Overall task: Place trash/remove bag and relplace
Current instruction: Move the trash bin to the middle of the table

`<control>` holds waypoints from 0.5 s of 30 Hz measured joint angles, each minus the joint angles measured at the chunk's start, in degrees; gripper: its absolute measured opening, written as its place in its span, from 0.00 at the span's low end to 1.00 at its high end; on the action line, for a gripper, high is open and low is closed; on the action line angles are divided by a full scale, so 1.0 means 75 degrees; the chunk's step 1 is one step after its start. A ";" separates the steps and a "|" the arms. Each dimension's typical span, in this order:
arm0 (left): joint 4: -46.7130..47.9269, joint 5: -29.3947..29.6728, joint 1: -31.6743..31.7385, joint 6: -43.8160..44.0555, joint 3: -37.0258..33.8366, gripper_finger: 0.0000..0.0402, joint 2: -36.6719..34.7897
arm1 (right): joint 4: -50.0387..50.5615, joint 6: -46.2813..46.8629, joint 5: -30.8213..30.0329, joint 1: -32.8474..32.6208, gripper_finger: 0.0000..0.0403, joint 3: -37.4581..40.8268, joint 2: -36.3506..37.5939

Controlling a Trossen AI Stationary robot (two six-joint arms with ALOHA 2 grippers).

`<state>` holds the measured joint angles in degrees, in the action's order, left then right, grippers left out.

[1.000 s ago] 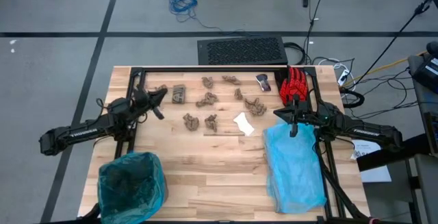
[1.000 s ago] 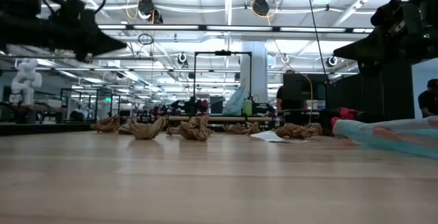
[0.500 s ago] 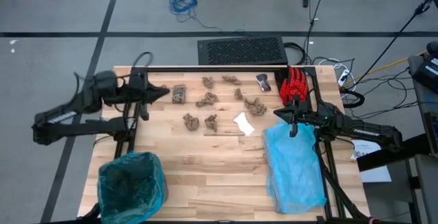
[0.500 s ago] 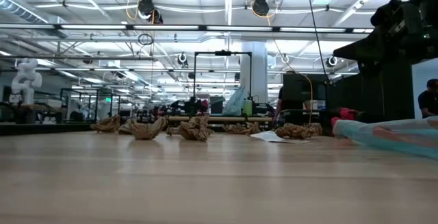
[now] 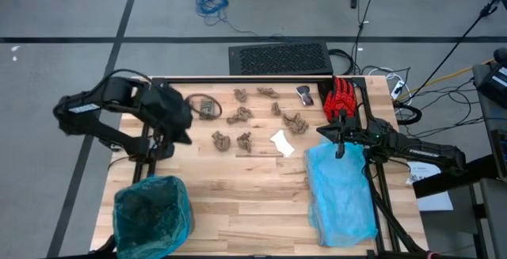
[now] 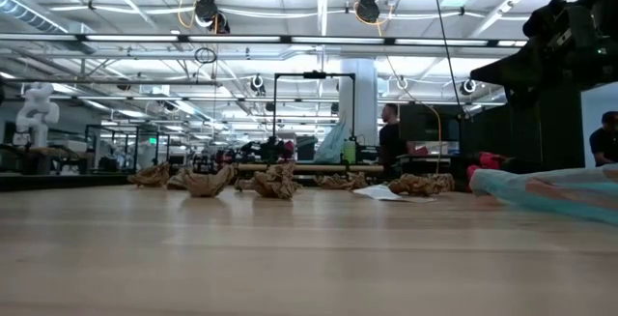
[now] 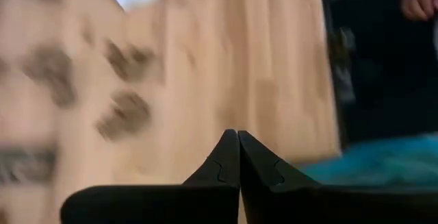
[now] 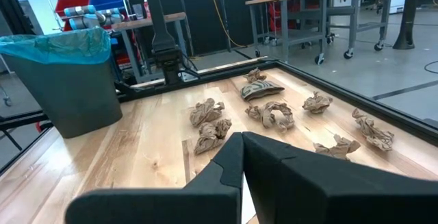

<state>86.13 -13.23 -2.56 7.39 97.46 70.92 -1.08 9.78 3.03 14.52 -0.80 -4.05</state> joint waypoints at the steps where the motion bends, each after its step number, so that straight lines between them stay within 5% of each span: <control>1: 0.0392 -0.0003 -0.0235 0.0245 0.0315 0.00 0.0244 | 0.0000 0.0001 -0.0002 0.0000 0.00 0.0000 0.0000; 15: 0.0505 0.0105 -0.3216 0.3788 0.0462 0.00 0.1398 | -0.0003 0.0002 0.0000 0.0000 0.00 0.0000 0.0003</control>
<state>89.91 -12.45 -26.68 35.80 100.93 81.41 -1.10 9.80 3.03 14.52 -0.80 -4.03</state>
